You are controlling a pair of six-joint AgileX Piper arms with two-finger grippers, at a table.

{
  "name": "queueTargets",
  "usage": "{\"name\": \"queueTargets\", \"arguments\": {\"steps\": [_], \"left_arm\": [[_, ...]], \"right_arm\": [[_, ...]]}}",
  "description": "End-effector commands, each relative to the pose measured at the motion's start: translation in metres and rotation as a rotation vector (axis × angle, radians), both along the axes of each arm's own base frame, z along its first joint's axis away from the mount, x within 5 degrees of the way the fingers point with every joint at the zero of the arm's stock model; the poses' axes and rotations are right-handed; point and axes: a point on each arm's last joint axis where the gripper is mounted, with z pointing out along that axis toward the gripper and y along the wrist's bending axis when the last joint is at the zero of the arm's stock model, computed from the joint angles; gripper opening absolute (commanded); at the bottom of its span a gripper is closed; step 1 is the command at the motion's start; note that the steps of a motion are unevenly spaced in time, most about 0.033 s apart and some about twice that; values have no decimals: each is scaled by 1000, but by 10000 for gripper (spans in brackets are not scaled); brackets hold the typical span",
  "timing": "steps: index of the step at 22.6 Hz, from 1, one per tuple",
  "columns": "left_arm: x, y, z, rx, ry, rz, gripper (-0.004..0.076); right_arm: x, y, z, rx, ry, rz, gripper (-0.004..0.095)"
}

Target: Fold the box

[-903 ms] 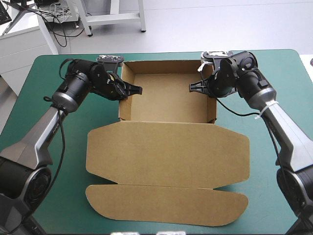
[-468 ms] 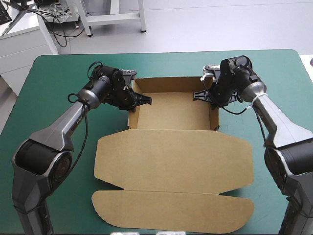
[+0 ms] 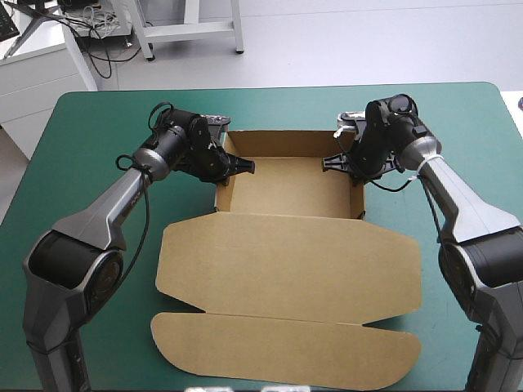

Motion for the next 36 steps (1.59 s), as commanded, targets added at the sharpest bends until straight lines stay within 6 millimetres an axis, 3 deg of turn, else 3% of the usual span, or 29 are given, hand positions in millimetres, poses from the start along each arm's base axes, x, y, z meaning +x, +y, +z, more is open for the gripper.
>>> {"name": "queueTargets", "arguments": {"steps": [1, 5, 7, 12, 16, 17, 19, 21, 23, 28, 32, 36], "left_arm": [[-1, 2, 31, -22, -131, -12, 121], [0, 2, 31, -25, -138, -11, 307], [0, 2, 32, -28, -145, -10, 326], [3, 1, 35, -40, -183, -7, 326], [4, 9, 62, 10, -221, -9, 325], [2, 12, 74, 39, -228, -10, 312], [-2, 21, 100, 116, -258, -26, 195], [-8, 27, 129, 130, -337, -30, -13], [-23, 33, 155, 103, -402, -43, -10], [-70, 57, 192, 105, -478, -28, -10], [-108, 75, 203, 117, -500, -35, -10], [-149, 95, 197, 136, -485, -43, -10]], "right_arm": [[-7, -3, 29, 27, -75, 25, 312], [-4, -2, 29, 39, -98, 11, 682], [-3, -1, 29, 43, -105, 9, 752], [-1, -1, 33, 53, -130, 0, 751], [-2, -1, 68, 72, -202, 6, 751], [-3, -1, 77, 76, -214, 7, 751], [-5, -2, 99, 92, -273, 5, 751], [-11, -4, 112, 112, -304, -17, 751], [-17, -5, 122, 123, -326, -14, 751], [-28, -5, 132, 163, -338, -8, 751], [-34, -5, 120, 167, -279, -14, 750], [-32, -5, 98, 147, -230, -19, 751]]}}
